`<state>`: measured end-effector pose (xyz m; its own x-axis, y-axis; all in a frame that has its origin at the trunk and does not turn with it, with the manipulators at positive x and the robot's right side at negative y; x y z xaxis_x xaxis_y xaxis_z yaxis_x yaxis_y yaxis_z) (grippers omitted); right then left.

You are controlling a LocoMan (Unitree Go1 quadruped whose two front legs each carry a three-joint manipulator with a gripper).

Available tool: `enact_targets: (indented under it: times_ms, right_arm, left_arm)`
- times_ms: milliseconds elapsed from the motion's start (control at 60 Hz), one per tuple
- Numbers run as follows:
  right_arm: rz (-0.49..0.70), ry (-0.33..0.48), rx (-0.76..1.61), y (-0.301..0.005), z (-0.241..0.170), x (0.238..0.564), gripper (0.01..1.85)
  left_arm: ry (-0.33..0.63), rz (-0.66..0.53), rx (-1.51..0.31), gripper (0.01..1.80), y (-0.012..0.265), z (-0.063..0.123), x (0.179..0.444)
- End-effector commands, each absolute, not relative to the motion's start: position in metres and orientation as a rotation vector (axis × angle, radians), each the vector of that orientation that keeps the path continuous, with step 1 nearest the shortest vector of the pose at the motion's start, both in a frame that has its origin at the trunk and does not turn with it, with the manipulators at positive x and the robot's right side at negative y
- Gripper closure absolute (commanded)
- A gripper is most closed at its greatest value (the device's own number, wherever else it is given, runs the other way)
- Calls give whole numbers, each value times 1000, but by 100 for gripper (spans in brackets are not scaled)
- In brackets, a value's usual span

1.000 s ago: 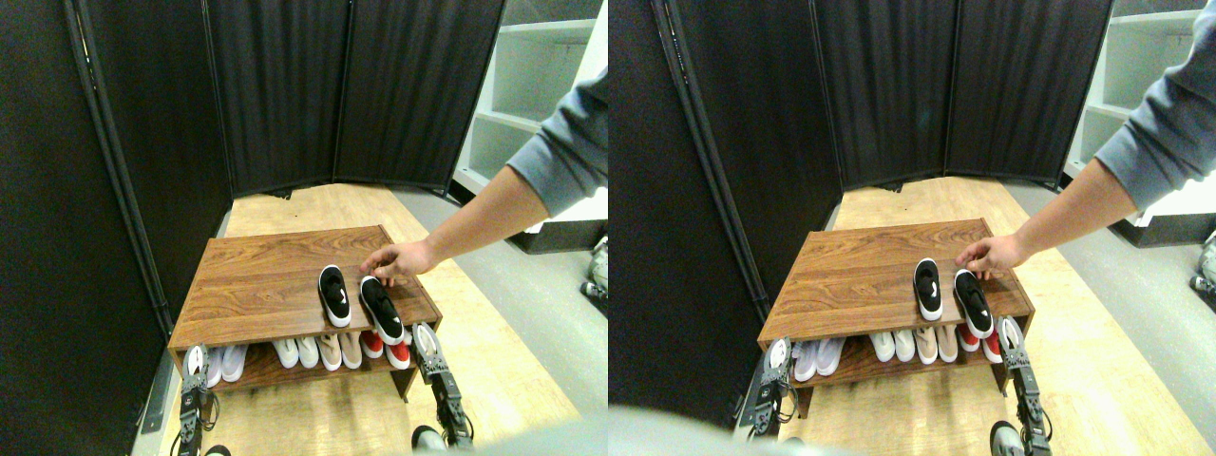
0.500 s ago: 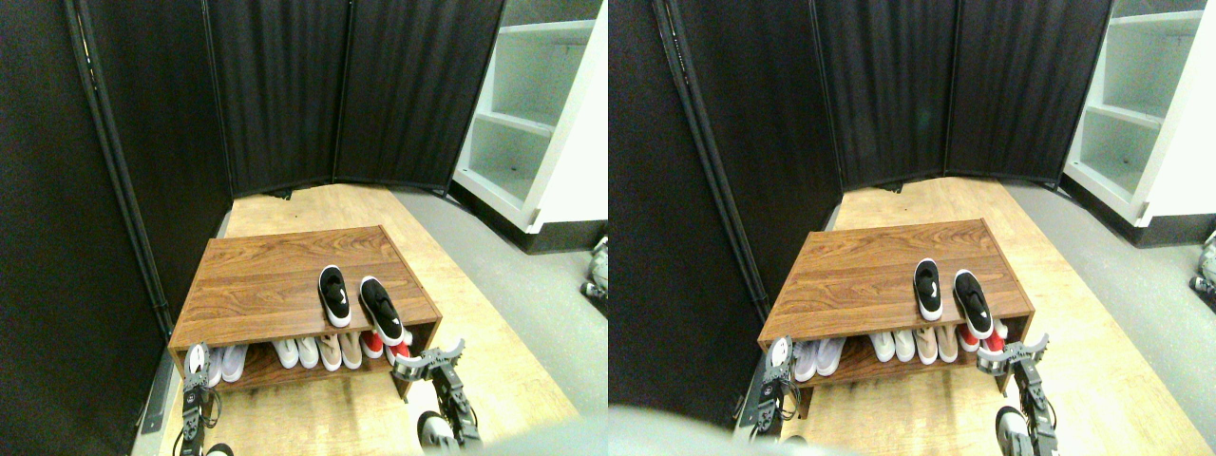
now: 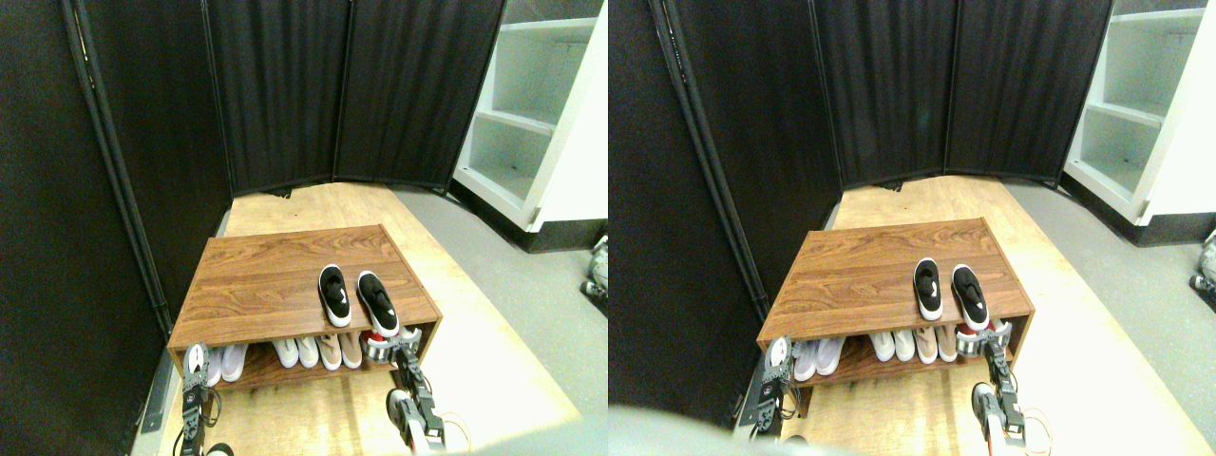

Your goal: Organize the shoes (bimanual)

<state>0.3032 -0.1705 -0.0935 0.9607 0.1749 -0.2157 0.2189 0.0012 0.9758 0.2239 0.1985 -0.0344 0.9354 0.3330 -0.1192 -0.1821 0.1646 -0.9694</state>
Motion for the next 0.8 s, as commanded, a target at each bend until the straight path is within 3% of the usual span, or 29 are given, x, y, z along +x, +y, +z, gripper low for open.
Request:
enact_targets:
  times_ms: [17,567,683,800]
  right_arm:
    - [-16,287,1557,-167,-92,313,26]
    - [-15,256,1496,-165,-76,333,26]
    - [-20,252,1480,-166,-75,329,17]
    - [-20,263,1505,-168,-78,317,23]
  left_arm:
    - [-158,339,-1353,180,199,-30,225]
    - [-159,348,-1362,180,200,-32,218]
    - [-156,344,-1364,180,200,-33,215]
    - [-162,339,-1356,180,201,-33,213]
